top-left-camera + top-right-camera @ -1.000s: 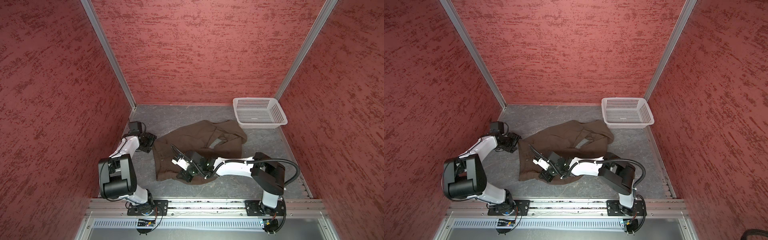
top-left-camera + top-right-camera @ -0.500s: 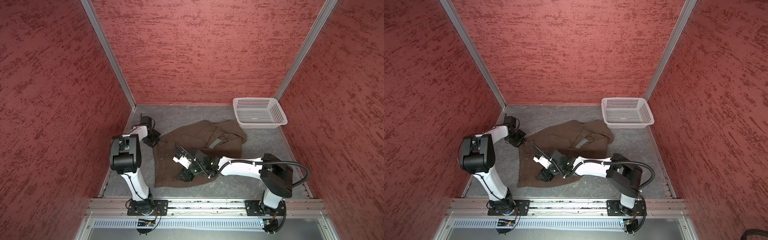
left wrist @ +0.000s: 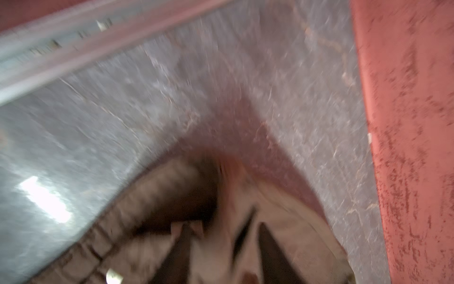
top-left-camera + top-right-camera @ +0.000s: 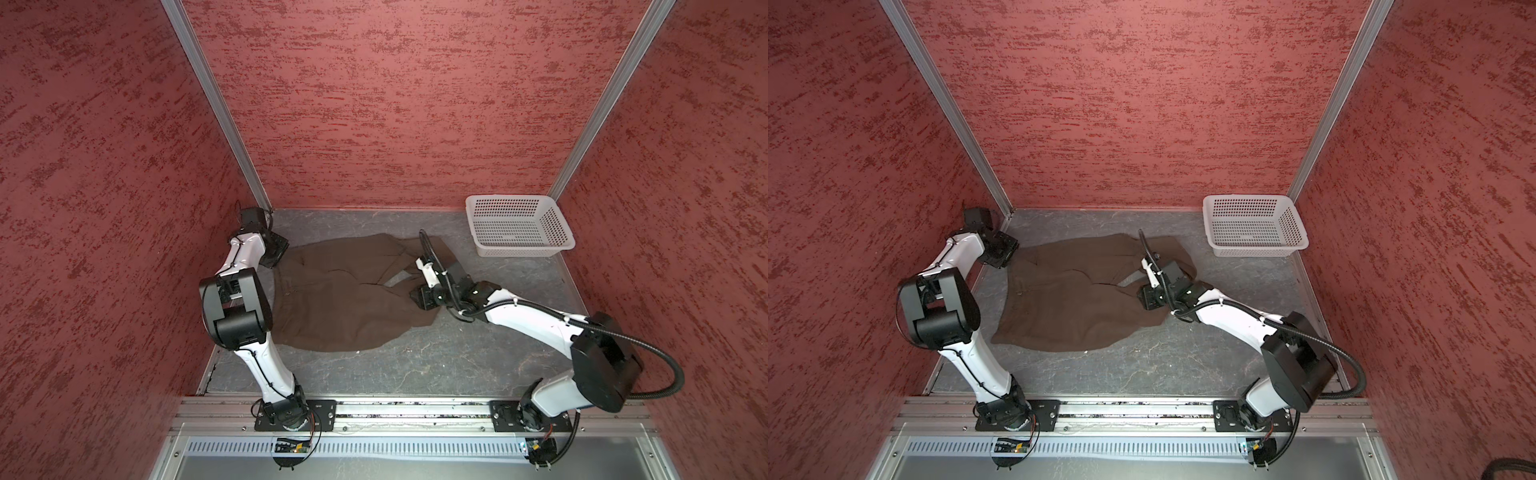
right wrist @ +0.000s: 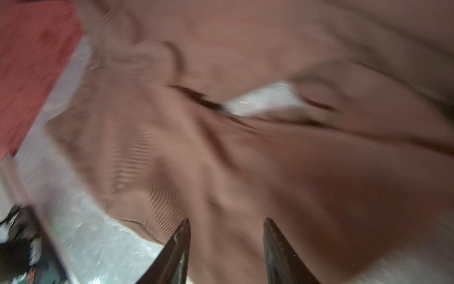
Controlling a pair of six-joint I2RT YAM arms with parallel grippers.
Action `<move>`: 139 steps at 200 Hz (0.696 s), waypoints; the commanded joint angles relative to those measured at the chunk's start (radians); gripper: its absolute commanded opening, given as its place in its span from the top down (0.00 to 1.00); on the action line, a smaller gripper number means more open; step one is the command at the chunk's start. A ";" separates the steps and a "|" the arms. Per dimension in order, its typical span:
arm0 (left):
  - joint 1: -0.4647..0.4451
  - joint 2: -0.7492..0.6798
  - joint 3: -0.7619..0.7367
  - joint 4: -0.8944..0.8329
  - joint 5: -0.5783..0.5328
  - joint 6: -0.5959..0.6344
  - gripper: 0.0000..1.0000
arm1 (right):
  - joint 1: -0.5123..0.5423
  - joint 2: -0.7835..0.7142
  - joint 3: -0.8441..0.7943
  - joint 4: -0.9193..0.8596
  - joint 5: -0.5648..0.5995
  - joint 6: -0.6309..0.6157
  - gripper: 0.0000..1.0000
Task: Fold and stack the trousers
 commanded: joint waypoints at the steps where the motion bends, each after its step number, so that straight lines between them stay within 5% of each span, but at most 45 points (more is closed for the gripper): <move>1: -0.090 -0.026 0.052 -0.063 -0.041 0.065 0.27 | -0.076 -0.068 -0.064 -0.076 0.105 0.079 0.48; 71: -0.434 -0.222 0.013 -0.122 -0.087 0.122 0.26 | -0.270 -0.036 -0.140 0.083 -0.161 0.174 0.43; 108: -0.636 -0.342 -0.163 -0.048 -0.052 0.096 0.23 | -0.265 0.084 -0.132 0.342 -0.340 0.287 0.42; 139: -0.670 -0.447 -0.366 0.021 -0.020 0.021 0.22 | -0.239 0.182 -0.109 0.405 -0.358 0.332 0.45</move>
